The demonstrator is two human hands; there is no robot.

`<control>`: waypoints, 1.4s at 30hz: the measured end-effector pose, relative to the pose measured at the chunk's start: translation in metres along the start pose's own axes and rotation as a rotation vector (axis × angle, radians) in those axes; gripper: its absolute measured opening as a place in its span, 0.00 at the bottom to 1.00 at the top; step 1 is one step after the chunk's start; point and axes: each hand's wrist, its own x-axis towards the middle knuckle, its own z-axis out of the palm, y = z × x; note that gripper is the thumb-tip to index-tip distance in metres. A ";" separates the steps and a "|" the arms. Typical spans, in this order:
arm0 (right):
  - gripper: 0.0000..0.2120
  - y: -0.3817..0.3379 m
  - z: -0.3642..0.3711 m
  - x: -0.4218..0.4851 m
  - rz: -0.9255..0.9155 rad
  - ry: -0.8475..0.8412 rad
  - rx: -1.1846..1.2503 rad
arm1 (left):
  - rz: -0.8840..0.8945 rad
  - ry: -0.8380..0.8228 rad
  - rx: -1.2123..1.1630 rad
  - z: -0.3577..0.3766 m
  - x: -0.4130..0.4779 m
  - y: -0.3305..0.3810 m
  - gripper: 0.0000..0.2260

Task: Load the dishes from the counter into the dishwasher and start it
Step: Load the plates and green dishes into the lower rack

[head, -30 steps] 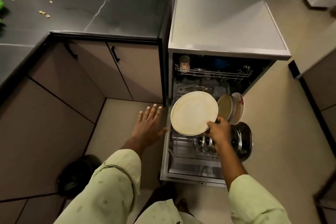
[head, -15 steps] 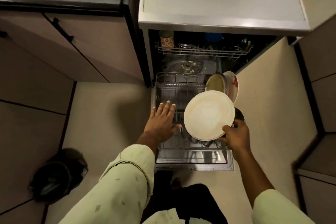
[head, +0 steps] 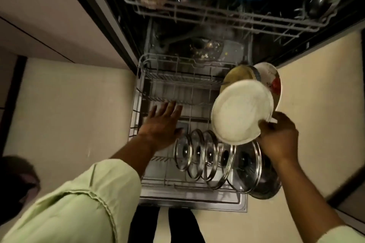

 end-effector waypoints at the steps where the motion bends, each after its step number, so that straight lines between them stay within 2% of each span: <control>1: 0.12 0.006 0.004 0.014 -0.023 0.011 -0.039 | 0.005 0.007 0.002 0.007 0.018 0.004 0.33; 6: 0.08 0.022 0.035 0.054 -0.148 0.149 -0.216 | 0.032 0.003 0.090 0.035 0.090 0.020 0.33; 12: 0.11 0.034 0.069 0.076 -0.229 0.220 -0.297 | 0.032 -0.068 0.087 0.062 0.155 0.032 0.35; 18: 0.11 0.036 0.083 0.095 -0.249 0.216 -0.306 | -0.012 -0.099 0.102 0.075 0.184 0.035 0.37; 25: 0.13 0.035 0.101 0.125 -0.266 0.258 -0.468 | -0.028 -0.115 0.126 0.081 0.194 0.037 0.36; 33: 0.15 0.024 0.115 0.142 -0.228 0.165 -0.539 | 0.034 -0.123 0.164 0.089 0.195 0.029 0.39; 42: 0.13 0.021 0.114 0.134 -0.179 0.136 -0.674 | 0.009 -0.168 0.201 0.086 0.197 0.036 0.44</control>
